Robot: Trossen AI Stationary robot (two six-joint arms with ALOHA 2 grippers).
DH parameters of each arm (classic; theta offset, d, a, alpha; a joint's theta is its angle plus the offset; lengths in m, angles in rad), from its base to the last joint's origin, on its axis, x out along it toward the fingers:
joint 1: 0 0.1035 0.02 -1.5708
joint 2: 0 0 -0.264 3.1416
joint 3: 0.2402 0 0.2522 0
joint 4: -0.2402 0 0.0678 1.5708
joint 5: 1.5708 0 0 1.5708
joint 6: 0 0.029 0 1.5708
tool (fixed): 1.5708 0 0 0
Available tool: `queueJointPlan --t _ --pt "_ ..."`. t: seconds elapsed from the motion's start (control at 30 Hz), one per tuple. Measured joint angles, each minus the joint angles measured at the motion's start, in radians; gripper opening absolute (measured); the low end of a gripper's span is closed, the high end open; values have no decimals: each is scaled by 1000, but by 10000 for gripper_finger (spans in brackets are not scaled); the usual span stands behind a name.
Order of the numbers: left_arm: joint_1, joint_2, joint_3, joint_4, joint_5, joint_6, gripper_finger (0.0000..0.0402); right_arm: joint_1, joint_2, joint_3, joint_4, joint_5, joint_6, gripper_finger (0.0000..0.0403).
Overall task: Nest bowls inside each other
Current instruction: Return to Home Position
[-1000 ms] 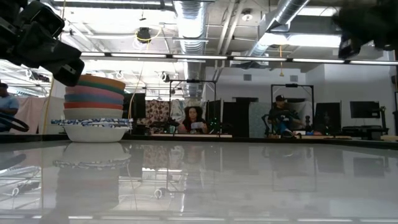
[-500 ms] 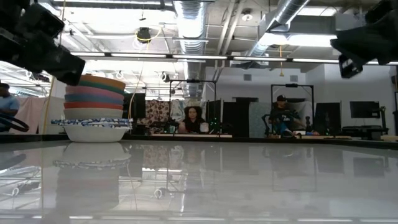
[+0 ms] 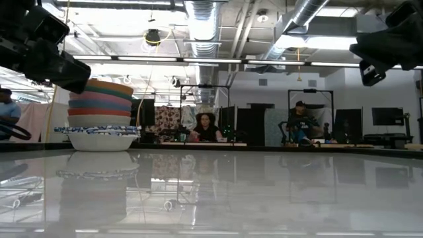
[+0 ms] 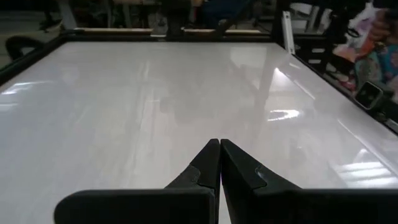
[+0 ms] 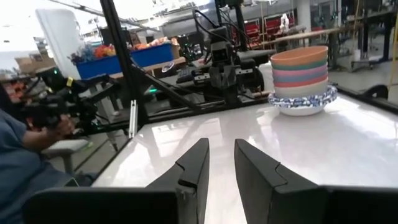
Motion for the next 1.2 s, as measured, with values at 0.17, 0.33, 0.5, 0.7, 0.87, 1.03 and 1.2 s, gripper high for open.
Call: queueJointPlan --t 0.17,0.33,0.5,0.7,0.87,1.03,1.2 --pt "-56 -29 -3 18 -36 42 0 0 0 0 4 0 -34 97" --pt "-130 -61 -3 19 -7 136 0 0 0 0 6 1 -37 97" --pt "-182 -68 -2 6 23 105 0 0 0 -1 14 -15 -79 97" --pt "-200 -68 -1 15 149 117 0 0 0 -1 82 -208 -244 97" --pt "-200 -68 -1 23 241 127 0 0 0 -1 85 -257 -285 97" --pt "-200 -68 -1 19 217 117 0 -1 0 -1 85 -257 -287 97" --pt "-200 -68 -1 17 202 116 0 -1 0 -1 63 -257 -288 97"
